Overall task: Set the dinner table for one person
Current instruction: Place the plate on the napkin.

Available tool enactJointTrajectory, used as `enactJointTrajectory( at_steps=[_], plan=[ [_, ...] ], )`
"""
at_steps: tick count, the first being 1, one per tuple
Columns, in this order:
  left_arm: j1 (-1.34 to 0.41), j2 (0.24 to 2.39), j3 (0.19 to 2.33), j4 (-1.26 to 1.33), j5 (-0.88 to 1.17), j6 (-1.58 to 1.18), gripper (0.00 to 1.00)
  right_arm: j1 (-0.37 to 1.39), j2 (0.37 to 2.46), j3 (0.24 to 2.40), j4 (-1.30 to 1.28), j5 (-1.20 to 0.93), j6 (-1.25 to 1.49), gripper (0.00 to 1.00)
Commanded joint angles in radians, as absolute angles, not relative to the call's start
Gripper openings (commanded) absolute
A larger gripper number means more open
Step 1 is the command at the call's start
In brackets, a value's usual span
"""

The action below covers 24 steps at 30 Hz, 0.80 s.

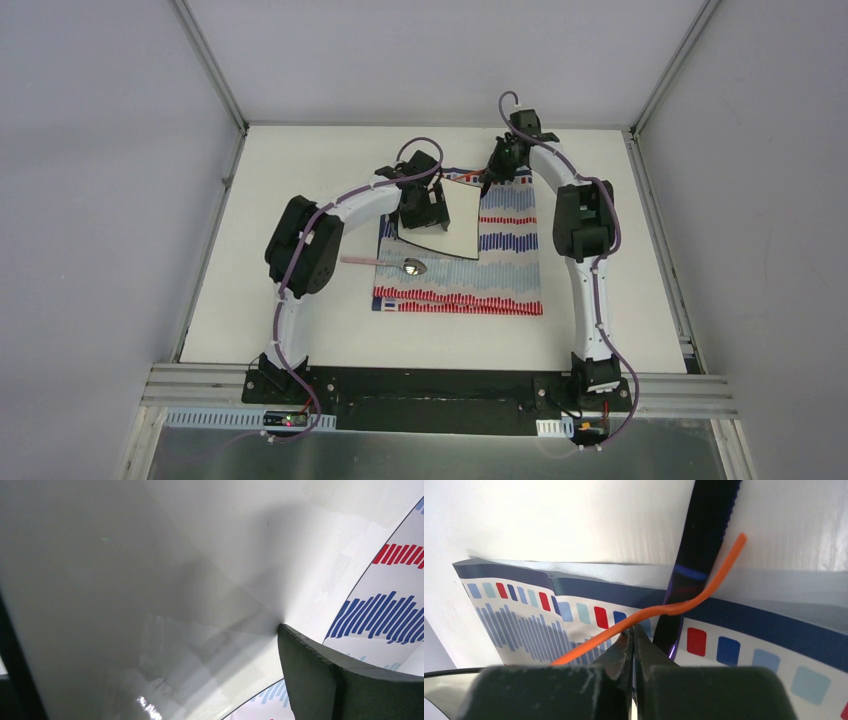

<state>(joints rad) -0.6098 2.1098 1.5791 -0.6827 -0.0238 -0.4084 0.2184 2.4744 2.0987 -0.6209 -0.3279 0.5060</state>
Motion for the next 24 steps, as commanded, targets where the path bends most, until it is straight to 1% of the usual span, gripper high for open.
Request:
enactJointTrajectory(
  at_steps=[1, 6, 18, 21, 24],
  plan=[
    [-0.677, 2.288, 1.465, -0.916, -0.281, -0.294, 0.86, 0.218, 2.505, 2.170, -0.627, -0.295, 0.479, 0.00],
    [-0.676, 2.300, 1.471, -0.916, -0.276, -0.293, 0.85, 0.217, 2.454, 2.132, -0.602, -0.298, 0.470, 0.00],
    [-0.676, 2.304, 1.471, -0.915, -0.276, -0.293, 0.85, 0.217, 2.180, 2.010, -0.635, -0.172, 0.355, 0.00],
    [-0.677, 2.305, 1.472, -0.914, -0.277, -0.291, 0.85, 0.218, 2.160, 1.988, -0.661, -0.127, 0.334, 0.00],
    [-0.676, 2.311, 1.477, -0.913, -0.274, -0.290, 0.85, 0.217, 2.168, 1.965, -0.659, -0.129, 0.333, 0.00]
  ],
)
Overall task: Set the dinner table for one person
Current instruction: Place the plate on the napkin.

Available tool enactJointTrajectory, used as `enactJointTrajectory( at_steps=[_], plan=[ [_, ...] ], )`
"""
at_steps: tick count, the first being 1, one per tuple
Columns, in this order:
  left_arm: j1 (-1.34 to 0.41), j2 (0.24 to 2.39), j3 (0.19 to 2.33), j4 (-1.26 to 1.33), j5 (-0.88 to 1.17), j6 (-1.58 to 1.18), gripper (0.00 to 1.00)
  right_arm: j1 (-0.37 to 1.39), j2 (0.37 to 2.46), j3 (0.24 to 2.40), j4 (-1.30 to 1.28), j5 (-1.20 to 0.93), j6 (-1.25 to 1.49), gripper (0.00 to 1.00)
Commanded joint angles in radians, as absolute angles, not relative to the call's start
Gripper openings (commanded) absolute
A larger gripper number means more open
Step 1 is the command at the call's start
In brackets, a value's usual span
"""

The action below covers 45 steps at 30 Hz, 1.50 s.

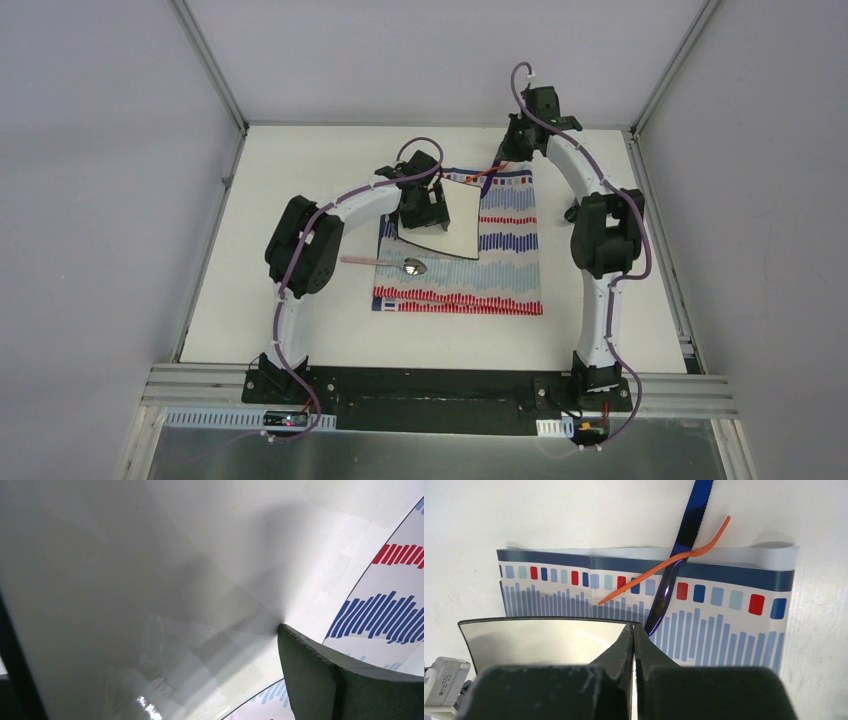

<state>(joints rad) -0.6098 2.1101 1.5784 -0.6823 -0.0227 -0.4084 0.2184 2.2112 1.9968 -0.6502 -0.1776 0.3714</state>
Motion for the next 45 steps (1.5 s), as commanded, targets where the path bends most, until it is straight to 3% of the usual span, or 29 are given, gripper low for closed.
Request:
enactJointTrajectory(
  at_steps=[1, 18, 45],
  plan=[
    [-0.676, 2.312, 1.478, -0.914, -0.273, -0.290, 0.85, 0.219, 2.173, 1.953, -0.652, -0.137, 0.338, 0.00],
    [-0.676, 2.321, 1.489, -0.907, -0.264, -0.290, 0.84, 0.222, 2.319, 1.906, -0.584, -0.167, 0.390, 0.00],
    [-0.676, 2.310, 1.465, -0.914, -0.276, -0.298, 0.84, 0.243, 2.637, 2.308, -0.623, -0.246, 0.463, 0.00]
  ],
)
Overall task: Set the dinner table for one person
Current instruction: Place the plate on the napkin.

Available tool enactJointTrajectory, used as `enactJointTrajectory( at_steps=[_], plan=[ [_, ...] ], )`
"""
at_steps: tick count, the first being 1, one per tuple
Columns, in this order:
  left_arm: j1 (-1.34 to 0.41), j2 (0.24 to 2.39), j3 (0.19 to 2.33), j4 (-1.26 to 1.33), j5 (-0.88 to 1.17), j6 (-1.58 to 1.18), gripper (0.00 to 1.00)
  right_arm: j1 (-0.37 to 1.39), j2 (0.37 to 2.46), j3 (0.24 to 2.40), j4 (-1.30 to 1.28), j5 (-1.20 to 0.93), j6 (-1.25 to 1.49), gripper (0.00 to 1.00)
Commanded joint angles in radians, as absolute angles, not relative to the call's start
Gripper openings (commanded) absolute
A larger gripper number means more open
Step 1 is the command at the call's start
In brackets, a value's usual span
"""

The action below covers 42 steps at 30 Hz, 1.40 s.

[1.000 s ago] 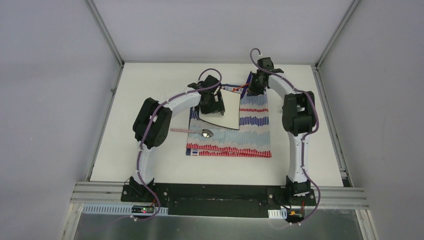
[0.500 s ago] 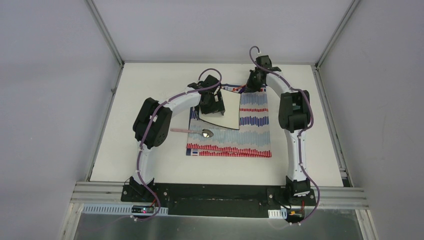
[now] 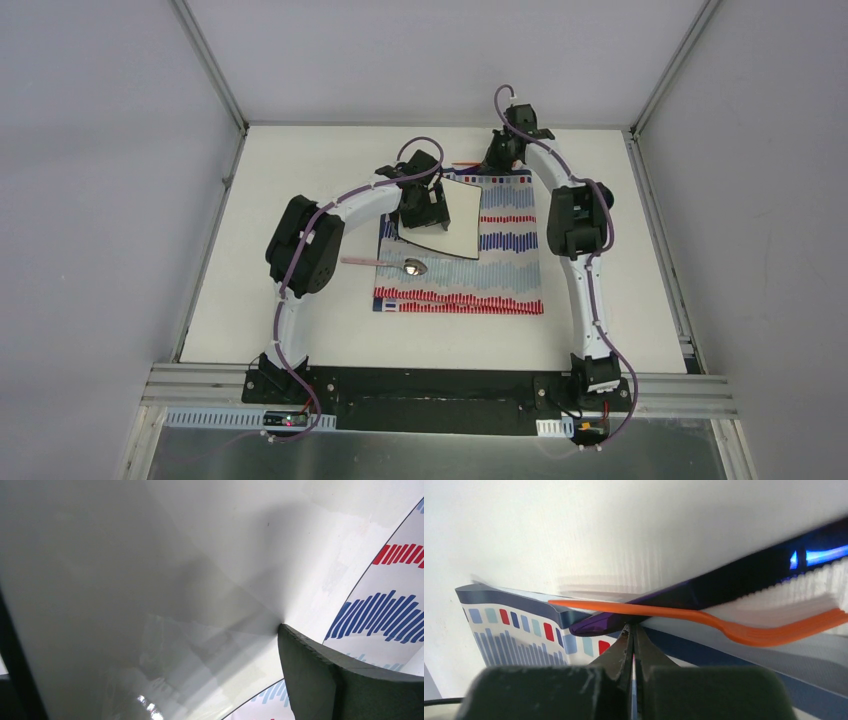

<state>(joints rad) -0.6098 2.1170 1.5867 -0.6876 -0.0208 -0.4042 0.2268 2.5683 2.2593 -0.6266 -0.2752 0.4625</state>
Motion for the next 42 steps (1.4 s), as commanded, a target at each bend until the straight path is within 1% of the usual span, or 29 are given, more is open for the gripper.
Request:
enactJointTrajectory(
  at_steps=[1, 5, 8, 11, 13, 15, 18, 21, 22, 30, 33, 35, 39, 42],
  plan=[
    [-0.676, 2.311, 1.465, -0.914, -0.275, -0.298, 0.84, 0.242, 2.643, 2.319, -0.624, -0.244, 0.462, 0.00],
    [-0.676, 2.317, 1.466, -0.914, -0.273, -0.298, 0.84, 0.242, 2.667, 2.373, -0.647, -0.253, 0.455, 0.00],
    [-0.676, 2.322, 1.469, -0.914, -0.270, -0.298, 0.84, 0.242, 2.651, 2.355, -0.637, -0.277, 0.457, 0.00],
    [-0.676, 2.331, 1.475, -0.914, -0.266, -0.298, 0.84, 0.242, 2.572, 2.279, -0.589, -0.293, 0.461, 0.10],
    [-0.676, 2.336, 1.479, -0.914, -0.263, -0.295, 0.84, 0.242, 2.506, 2.236, -0.565, -0.289, 0.450, 0.18],
    [-0.676, 2.340, 1.481, -0.914, -0.262, -0.293, 0.84, 0.242, 2.437, 2.213, -0.566, -0.267, 0.429, 0.23],
    [-0.676, 2.344, 1.483, -0.913, -0.262, -0.292, 0.84, 0.242, 2.332, 2.182, -0.580, -0.238, 0.405, 0.34],
    [-0.676, 2.344, 1.485, -0.913, -0.261, -0.290, 0.84, 0.242, 2.212, 2.092, -0.558, -0.220, 0.400, 0.37],
    [-0.676, 2.344, 1.485, -0.913, -0.262, -0.290, 0.84, 0.241, 2.171, 2.047, -0.541, -0.217, 0.404, 0.40],
    [-0.676, 2.351, 1.492, -0.913, -0.263, -0.281, 0.84, 0.242, 1.939, 1.634, -0.432, -0.237, 0.442, 0.41],
    [-0.676, 2.349, 1.494, -0.910, -0.260, -0.282, 0.84, 0.244, 1.875, 1.424, -0.302, -0.237, 0.442, 0.41],
    [-0.676, 2.345, 1.494, -0.910, -0.261, -0.282, 0.84, 0.245, 1.865, 1.337, -0.262, -0.306, 0.516, 0.41],
    [-0.676, 2.339, 1.495, -0.908, -0.262, -0.282, 0.84, 0.244, 1.877, 1.210, -0.164, -0.368, 0.545, 0.42],
    [-0.676, 2.339, 1.498, -0.908, -0.259, -0.282, 0.84, 0.243, 1.902, 1.153, -0.107, -0.403, 0.570, 0.42]
  ],
)
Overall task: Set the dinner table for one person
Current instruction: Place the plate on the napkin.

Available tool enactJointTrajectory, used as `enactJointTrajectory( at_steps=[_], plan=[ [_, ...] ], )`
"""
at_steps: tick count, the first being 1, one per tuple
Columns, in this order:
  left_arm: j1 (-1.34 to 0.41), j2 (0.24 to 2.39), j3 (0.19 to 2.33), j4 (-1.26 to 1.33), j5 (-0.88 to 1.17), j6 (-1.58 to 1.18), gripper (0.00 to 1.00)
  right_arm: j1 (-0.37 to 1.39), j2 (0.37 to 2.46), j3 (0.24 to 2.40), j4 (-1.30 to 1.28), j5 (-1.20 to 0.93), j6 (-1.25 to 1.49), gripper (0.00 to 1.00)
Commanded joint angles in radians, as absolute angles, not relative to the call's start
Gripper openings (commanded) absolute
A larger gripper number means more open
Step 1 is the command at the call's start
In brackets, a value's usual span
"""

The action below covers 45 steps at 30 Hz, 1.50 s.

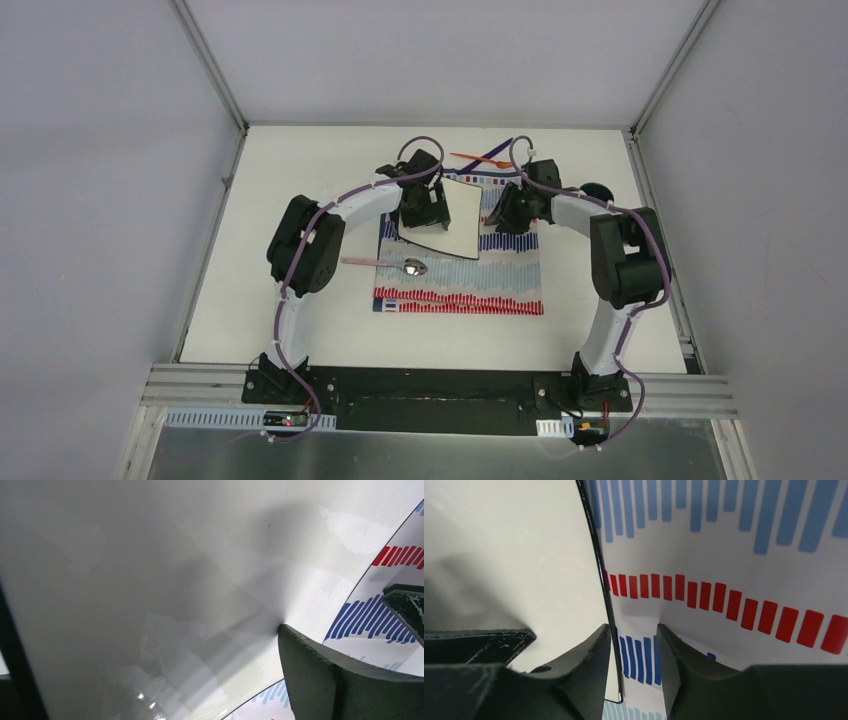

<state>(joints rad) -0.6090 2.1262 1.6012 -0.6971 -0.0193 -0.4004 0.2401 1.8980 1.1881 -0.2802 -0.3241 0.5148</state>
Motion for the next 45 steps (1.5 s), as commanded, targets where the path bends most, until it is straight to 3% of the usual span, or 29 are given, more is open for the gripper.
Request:
enactJointTrajectory(
  at_steps=[1, 12, 19, 34, 45],
  plan=[
    [-0.676, 2.338, 1.498, -0.908, -0.259, -0.282, 0.84, 0.243, 1.912, 1.138, -0.087, -0.413, 0.581, 0.42],
    [-0.676, 2.352, 1.507, -0.905, -0.248, -0.284, 0.84, 0.247, 2.096, 1.064, 0.176, -0.541, 0.737, 0.42],
    [-0.676, 2.359, 1.513, -0.905, -0.243, -0.284, 0.83, 0.263, 2.171, 1.097, 0.217, -0.544, 0.753, 0.43],
    [-0.676, 2.337, 1.493, -0.896, -0.252, -0.286, 0.83, 0.281, 1.875, 1.160, -0.127, -0.395, 0.601, 0.43],
    [-0.676, 2.334, 1.488, -0.893, -0.252, -0.288, 0.83, 0.299, 1.850, 1.189, -0.195, -0.369, 0.578, 0.42]
  ],
)
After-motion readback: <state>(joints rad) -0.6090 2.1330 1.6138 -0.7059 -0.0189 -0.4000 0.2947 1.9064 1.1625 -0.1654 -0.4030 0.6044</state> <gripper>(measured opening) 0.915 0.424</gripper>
